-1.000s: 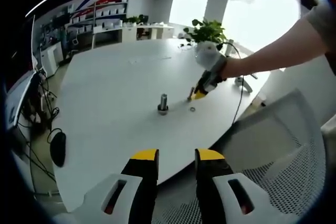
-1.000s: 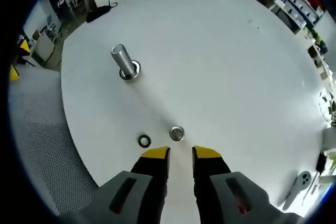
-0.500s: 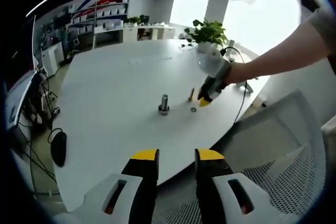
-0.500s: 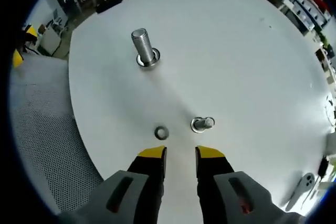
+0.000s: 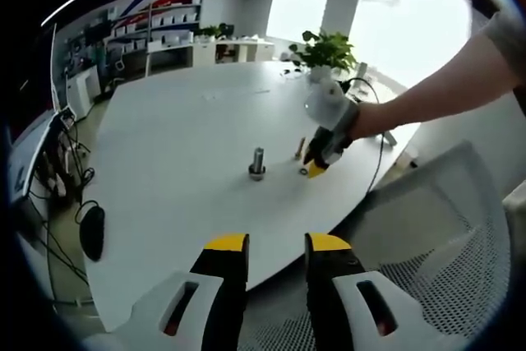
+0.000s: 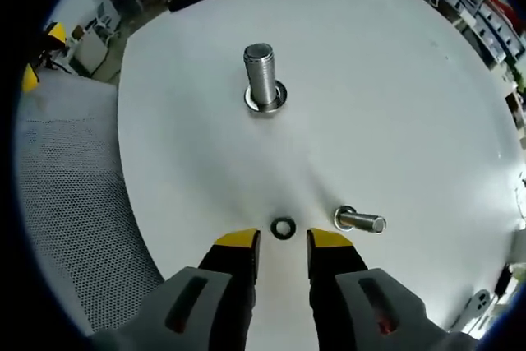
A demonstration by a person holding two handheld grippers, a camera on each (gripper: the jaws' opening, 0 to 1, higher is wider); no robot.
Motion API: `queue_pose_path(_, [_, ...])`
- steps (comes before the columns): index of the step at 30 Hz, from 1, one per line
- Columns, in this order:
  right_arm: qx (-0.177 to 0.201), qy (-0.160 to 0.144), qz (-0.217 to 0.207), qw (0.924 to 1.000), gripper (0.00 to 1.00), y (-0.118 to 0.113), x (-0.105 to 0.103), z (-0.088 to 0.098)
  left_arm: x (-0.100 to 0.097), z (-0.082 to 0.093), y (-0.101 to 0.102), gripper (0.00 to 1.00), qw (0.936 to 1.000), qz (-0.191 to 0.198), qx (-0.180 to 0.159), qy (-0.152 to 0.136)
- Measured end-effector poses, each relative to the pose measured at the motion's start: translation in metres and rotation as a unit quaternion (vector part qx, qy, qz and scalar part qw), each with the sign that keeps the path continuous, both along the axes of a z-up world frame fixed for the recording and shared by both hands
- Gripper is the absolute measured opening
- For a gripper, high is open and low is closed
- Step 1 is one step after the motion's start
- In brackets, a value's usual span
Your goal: Place the washer onto the threaded stud by aligning its center hole with the stud, sliding it down to the base, and recovering from edge contact or off-axis alignment until the washer reaches the visible bottom stop.
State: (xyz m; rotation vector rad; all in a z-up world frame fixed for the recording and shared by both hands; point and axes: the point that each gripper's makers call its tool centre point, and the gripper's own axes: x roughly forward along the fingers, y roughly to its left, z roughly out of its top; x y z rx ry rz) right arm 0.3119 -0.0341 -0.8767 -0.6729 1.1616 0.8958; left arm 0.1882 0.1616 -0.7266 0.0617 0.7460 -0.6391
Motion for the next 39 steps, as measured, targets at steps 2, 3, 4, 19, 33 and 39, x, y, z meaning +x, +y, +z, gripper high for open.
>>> queue_pose_path(2, [-0.004,0.001,0.003,1.0000,0.24,0.0000,0.0003,-0.0013,0.0000,-0.0006,0.0003,0.25,1.0000,0.001,0.001,0.001])
queue_pose_path(3, [-0.005,0.000,0.003,1.0000,0.24,-0.0007,0.0016,-0.0020,0.0000,-0.0008,0.0004,0.25,1.0000,0.001,0.001,0.001])
queue_pose_path(4, [-0.006,-0.002,0.004,1.0000,0.22,-0.0011,0.0024,-0.0018,-0.0002,-0.0007,0.0004,0.25,1.0000,0.001,0.001,0.002])
queue_pose_path(19, [-0.008,-0.005,0.026,0.9996,0.19,-0.0026,0.0048,-0.0014,-0.0014,-0.0027,0.0000,0.25,1.0000,-0.003,0.005,0.007])
queue_pose_path(33, [-0.060,0.020,0.085,0.9944,0.14,0.0012,0.0052,-0.0031,-0.0014,-0.0034,0.0006,0.25,0.9999,-0.002,0.007,0.009])
queue_pose_path(39, [-0.079,0.027,0.070,0.9941,0.14,0.0011,0.0057,-0.0037,-0.0010,-0.0038,0.0016,0.25,0.9999,0.001,0.007,0.009])
